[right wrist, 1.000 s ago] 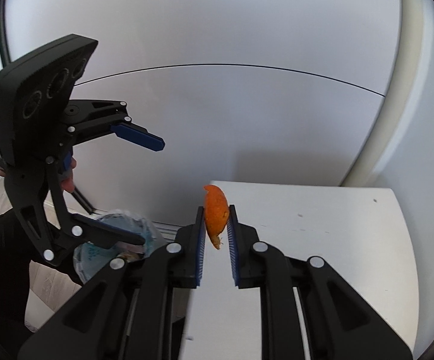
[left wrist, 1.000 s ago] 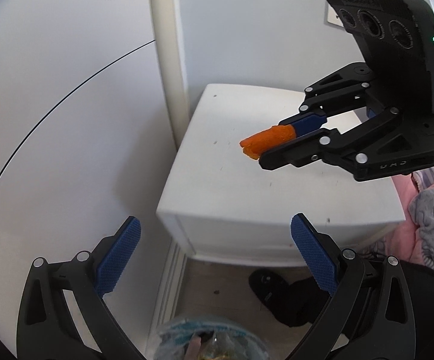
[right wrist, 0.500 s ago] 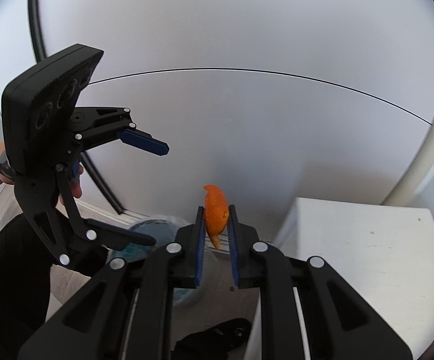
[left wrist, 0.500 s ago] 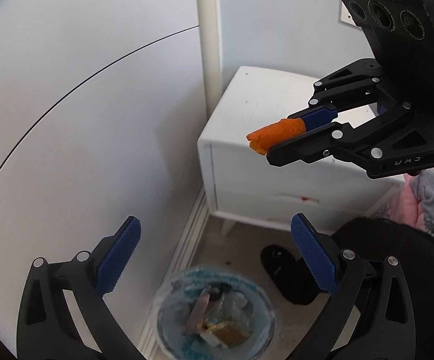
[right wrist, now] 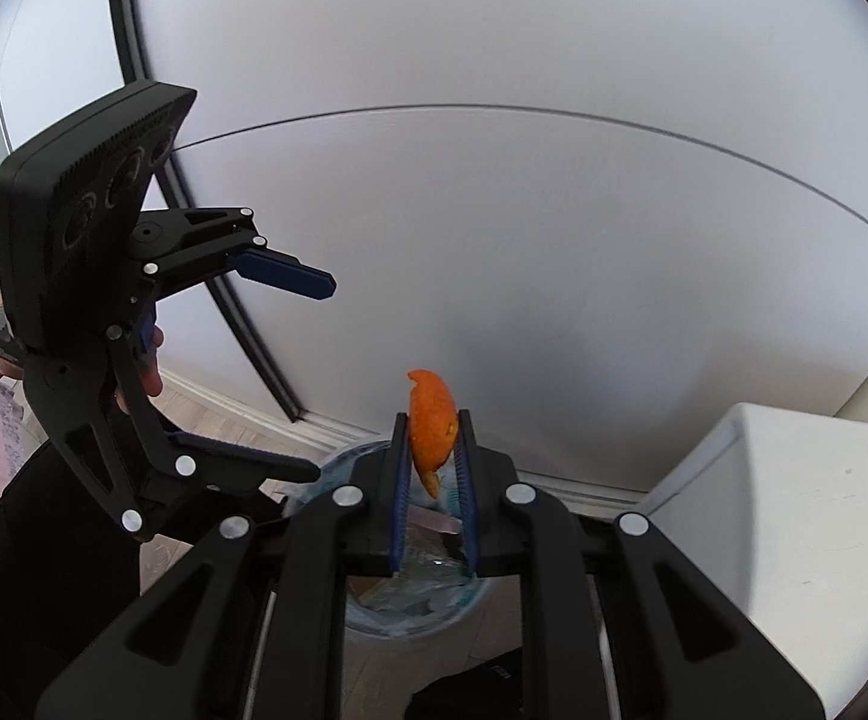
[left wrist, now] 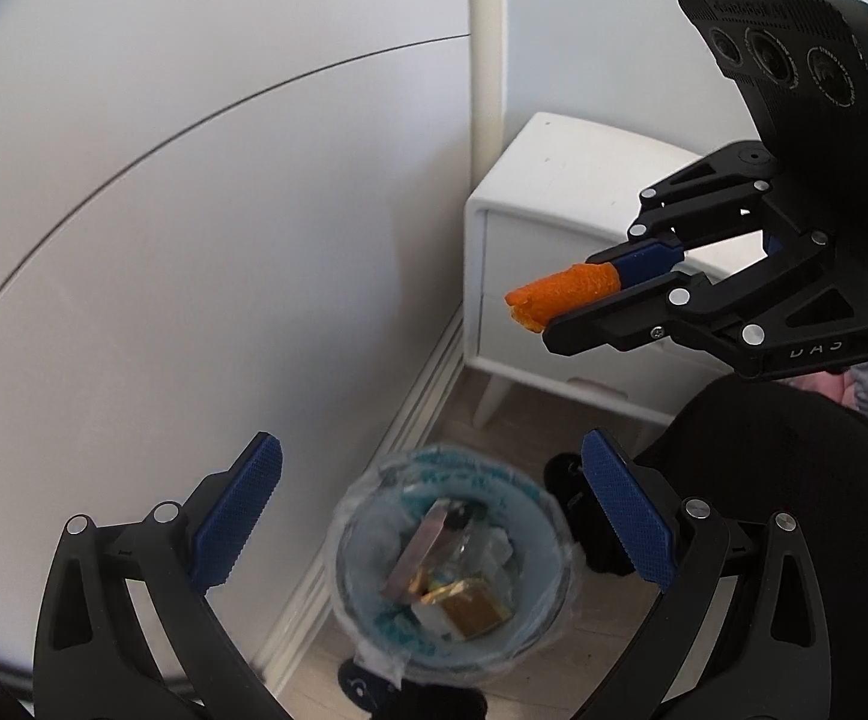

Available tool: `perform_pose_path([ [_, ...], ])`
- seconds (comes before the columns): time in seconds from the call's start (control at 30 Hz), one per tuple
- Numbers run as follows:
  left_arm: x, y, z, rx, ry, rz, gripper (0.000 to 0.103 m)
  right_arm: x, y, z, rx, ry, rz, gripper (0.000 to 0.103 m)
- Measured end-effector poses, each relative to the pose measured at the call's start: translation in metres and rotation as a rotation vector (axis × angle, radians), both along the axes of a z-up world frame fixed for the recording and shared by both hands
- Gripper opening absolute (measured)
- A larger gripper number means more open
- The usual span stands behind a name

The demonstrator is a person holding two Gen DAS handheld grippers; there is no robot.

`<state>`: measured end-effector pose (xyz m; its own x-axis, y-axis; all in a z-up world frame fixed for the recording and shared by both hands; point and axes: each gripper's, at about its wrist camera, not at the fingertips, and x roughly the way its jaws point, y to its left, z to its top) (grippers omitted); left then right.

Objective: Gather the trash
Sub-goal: 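Carry the orange peel with the right gripper over the bin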

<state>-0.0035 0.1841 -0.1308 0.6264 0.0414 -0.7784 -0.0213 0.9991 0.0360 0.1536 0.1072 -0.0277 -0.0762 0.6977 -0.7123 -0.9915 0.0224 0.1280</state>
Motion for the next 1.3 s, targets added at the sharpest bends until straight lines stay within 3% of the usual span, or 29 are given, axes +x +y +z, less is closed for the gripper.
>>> perform_pose_path([
  [0.33,-0.046,0.02,-0.042,-0.037,0.044,0.103,0.097,-0.018,0.019,-0.042,-0.04,0.067,0.017,0.015],
  [0.63,-0.063,0.026,-0.09,-0.072,0.096,0.148,0.097,-0.04,0.039,-0.084,-0.113,0.093,0.022,0.015],
  [0.9,-0.053,0.034,-0.138,-0.124,0.158,0.149,0.097,-0.048,0.053,-0.128,-0.208,0.103,0.021,0.015],
  [1.3,-0.02,0.041,-0.216,-0.143,0.263,0.105,0.097,-0.021,0.071,-0.195,-0.325,0.13,-0.004,0.015],
])
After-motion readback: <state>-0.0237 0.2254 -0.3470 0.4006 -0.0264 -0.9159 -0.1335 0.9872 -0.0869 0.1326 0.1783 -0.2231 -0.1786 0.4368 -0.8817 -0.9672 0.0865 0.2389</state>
